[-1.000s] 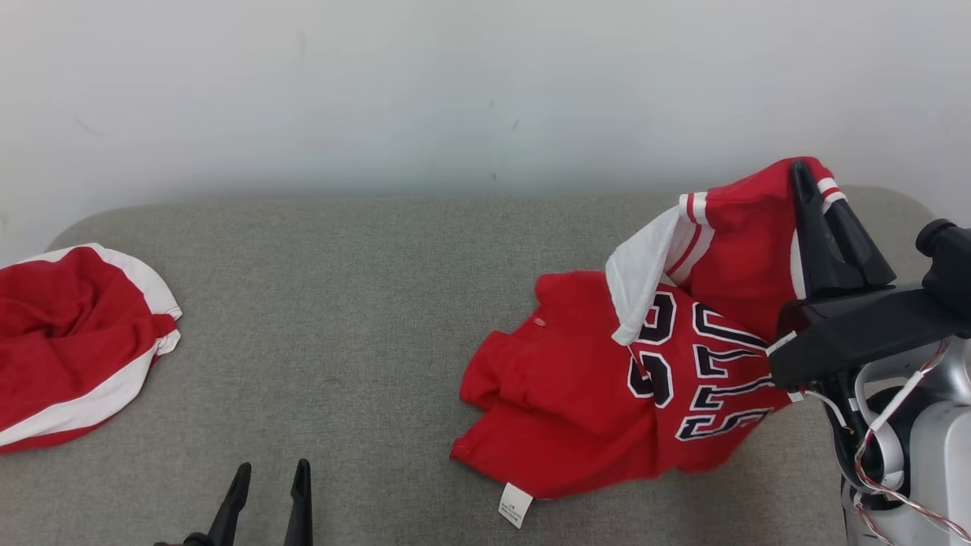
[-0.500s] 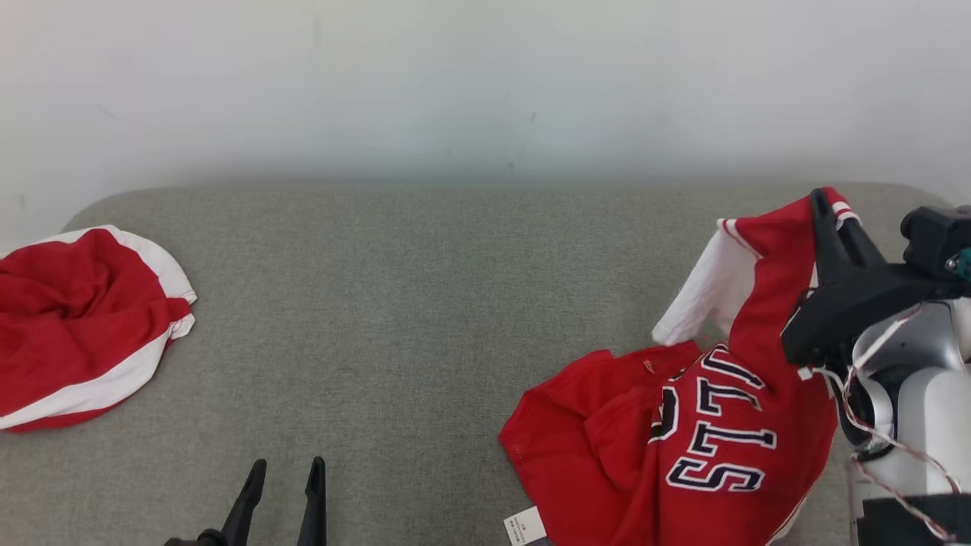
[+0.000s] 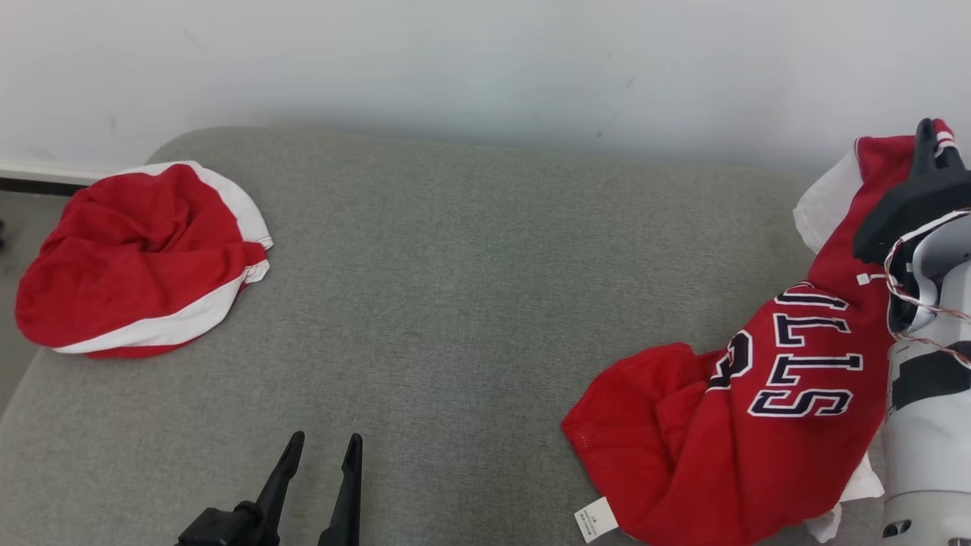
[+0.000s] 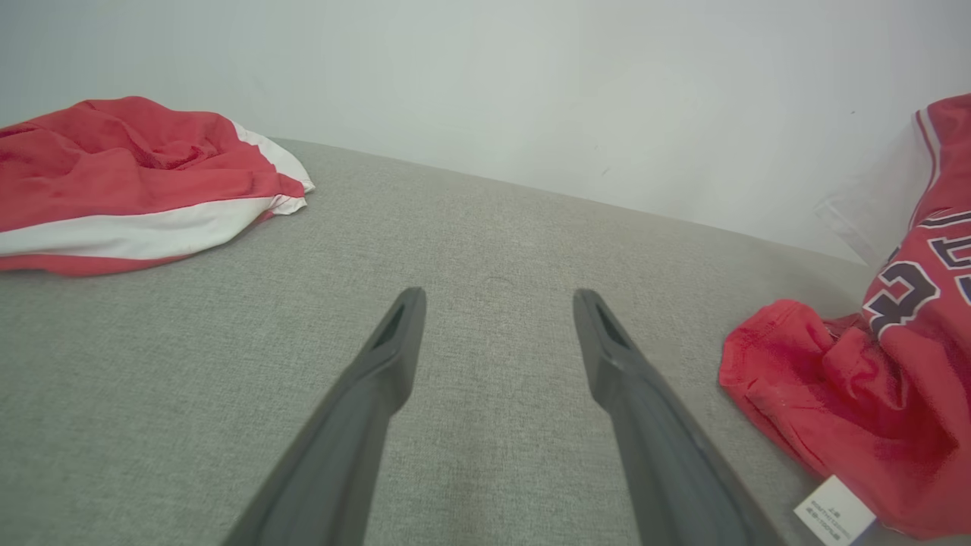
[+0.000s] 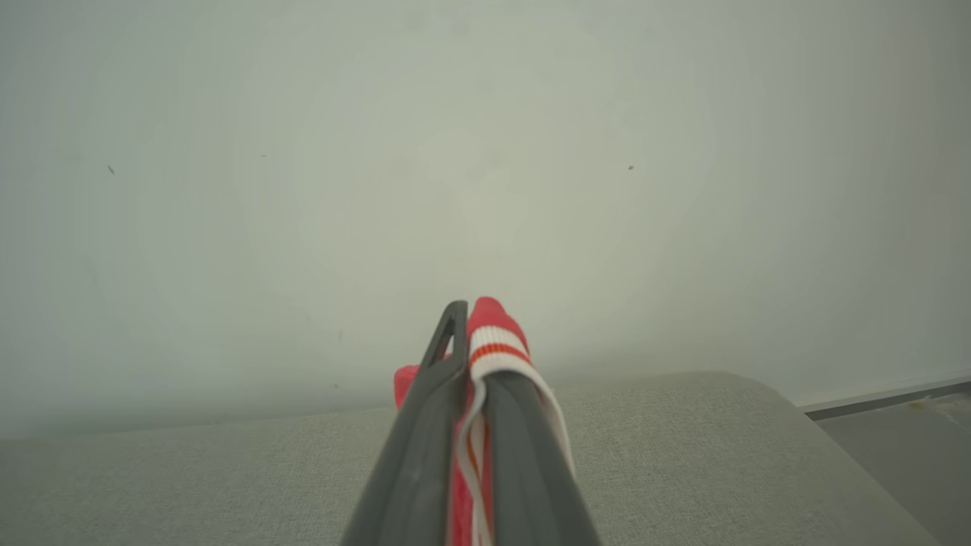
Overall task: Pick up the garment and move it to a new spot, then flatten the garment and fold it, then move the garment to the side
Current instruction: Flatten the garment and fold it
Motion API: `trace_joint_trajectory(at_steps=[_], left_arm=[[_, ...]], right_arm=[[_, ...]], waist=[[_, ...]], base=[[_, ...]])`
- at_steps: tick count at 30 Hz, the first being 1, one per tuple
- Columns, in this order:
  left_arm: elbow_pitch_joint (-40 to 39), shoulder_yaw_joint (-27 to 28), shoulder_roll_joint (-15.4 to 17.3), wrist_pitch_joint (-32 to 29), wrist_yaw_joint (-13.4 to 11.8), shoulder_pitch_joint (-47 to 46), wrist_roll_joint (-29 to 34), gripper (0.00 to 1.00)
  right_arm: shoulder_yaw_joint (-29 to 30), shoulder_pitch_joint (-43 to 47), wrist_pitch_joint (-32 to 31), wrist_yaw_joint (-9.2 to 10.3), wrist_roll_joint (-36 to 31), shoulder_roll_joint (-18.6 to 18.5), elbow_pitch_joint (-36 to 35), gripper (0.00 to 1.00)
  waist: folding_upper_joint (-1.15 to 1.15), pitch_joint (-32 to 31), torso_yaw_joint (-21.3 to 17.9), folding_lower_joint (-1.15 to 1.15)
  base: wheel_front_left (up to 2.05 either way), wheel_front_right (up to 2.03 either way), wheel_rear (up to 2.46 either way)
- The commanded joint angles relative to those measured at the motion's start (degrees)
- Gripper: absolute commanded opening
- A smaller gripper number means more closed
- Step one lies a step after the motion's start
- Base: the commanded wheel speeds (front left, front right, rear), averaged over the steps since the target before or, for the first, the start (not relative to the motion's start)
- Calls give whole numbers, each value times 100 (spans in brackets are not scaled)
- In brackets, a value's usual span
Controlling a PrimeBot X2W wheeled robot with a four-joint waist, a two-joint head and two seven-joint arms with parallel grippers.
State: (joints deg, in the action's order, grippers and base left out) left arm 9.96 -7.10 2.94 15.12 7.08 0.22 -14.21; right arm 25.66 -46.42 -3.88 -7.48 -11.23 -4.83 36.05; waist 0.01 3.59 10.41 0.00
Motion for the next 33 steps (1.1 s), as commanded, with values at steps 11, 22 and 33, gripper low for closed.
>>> trace_joint_trajectory(at_steps=[11,22,33], left_arm=[[-4,-27,-5,5,31,-297,-77,100],[93,202,5,5,34,-117,-33,100],[65,536,16,4,23,180,42,100]], right_arm=[[855,-850,213,-4,-905,-129,1570,100],[34,-102,940,-4,-430,-121,2389,100],[-1598,1530,1883,-4,657,27,970,100]], waist=[[-1,492,597,0],[-1,95,61,0],[-1,-309,-606,0]], base=[[0,0,0],[0,0,0],[0,0,0]])
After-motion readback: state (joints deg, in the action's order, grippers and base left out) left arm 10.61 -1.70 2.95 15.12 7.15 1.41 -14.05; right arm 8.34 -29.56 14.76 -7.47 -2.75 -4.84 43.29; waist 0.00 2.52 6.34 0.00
